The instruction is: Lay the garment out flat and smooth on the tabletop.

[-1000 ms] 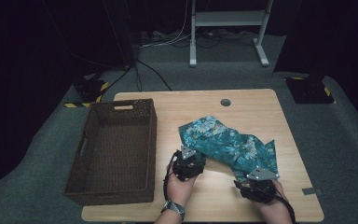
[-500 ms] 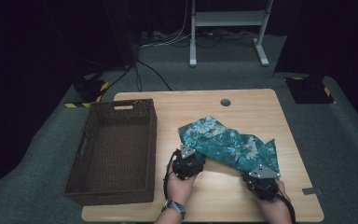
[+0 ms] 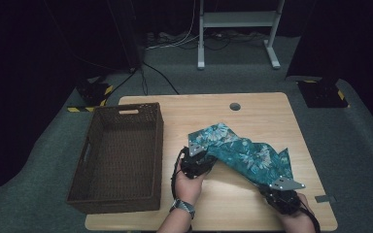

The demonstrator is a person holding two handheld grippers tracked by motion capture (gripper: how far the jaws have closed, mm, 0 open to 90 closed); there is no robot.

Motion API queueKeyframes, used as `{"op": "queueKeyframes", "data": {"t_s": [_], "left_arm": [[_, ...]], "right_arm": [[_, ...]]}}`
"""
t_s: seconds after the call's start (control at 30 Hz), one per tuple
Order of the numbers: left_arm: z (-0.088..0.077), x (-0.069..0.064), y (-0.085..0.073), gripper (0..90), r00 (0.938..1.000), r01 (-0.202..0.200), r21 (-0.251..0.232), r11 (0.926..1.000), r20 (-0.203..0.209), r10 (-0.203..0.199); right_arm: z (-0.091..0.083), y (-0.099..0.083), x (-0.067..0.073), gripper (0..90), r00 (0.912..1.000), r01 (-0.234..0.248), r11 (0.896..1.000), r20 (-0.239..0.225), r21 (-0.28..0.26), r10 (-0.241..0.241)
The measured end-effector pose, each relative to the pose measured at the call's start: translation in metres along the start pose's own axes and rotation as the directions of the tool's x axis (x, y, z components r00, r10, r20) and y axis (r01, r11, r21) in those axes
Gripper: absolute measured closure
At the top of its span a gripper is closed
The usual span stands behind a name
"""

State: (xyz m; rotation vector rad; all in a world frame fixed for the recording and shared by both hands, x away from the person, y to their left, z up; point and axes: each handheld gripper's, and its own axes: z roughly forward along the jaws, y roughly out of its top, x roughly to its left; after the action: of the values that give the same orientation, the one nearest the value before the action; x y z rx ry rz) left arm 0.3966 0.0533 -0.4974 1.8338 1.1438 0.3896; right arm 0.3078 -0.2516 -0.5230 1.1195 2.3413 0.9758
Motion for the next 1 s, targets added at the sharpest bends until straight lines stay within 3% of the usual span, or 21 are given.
{"op": "queueKeyframes", "data": {"t_s": [0.17, 0.33, 0.53, 0.67, 0.8, 0.87, 1.0], "left_arm": [[0.007, 0.003, 0.003, 69.3, 1.0, -0.002, 0.01, 0.9999, 0.004, 0.002], [0.008, 0.006, 0.005, 86.1, 0.9999, -0.012, 0.011, 0.9999, -0.007, 0.012], [0.004, 0.014, 0.012, 88.3, 0.9985, -0.025, 0.005, 0.9997, -0.048, 0.026], [0.0, 0.023, 0.021, 88.1, 0.9975, -0.03, -0.001, 0.9995, -0.065, 0.03], [-0.002, 0.029, 0.031, 83.6, 0.9975, -0.028, 0.007, 0.9996, -0.065, 0.028], [0.002, 0.032, 0.031, 71.5, 0.996, -0.011, 0.023, 0.9997, -0.088, 0.013], [0.001, 0.03, 0.024, 57.4, 0.9966, -0.013, 0.021, 0.9997, -0.081, 0.015]], "right_arm": [[-0.014, -0.01, -0.006, 88.2, 0.9984, 0.023, 0.999, -0.053, 0.022, -0.022], [-0.024, -0.024, -0.02, 88.1, 0.9989, 0.012, 0.999, -0.046, 0.038, -0.01], [-0.023, -0.026, -0.027, 88.1, 0.9987, -0.002, 1.0, -0.051, 0.032, 0.003], [-0.024, -0.025, -0.028, 88.1, 0.9964, 0.008, 1.0, -0.084, 0.015, -0.006], [-0.027, -0.024, -0.03, 88.1, 0.9909, -0.013, 1.0, -0.134, -0.022, 0.01], [-0.025, -0.025, -0.031, 88.1, 0.9901, -0.015, 1.0, -0.14, -0.022, 0.012], [-0.023, -0.024, -0.029, 88.1, 0.9883, -0.022, 0.999, -0.152, -0.024, 0.018]]}}
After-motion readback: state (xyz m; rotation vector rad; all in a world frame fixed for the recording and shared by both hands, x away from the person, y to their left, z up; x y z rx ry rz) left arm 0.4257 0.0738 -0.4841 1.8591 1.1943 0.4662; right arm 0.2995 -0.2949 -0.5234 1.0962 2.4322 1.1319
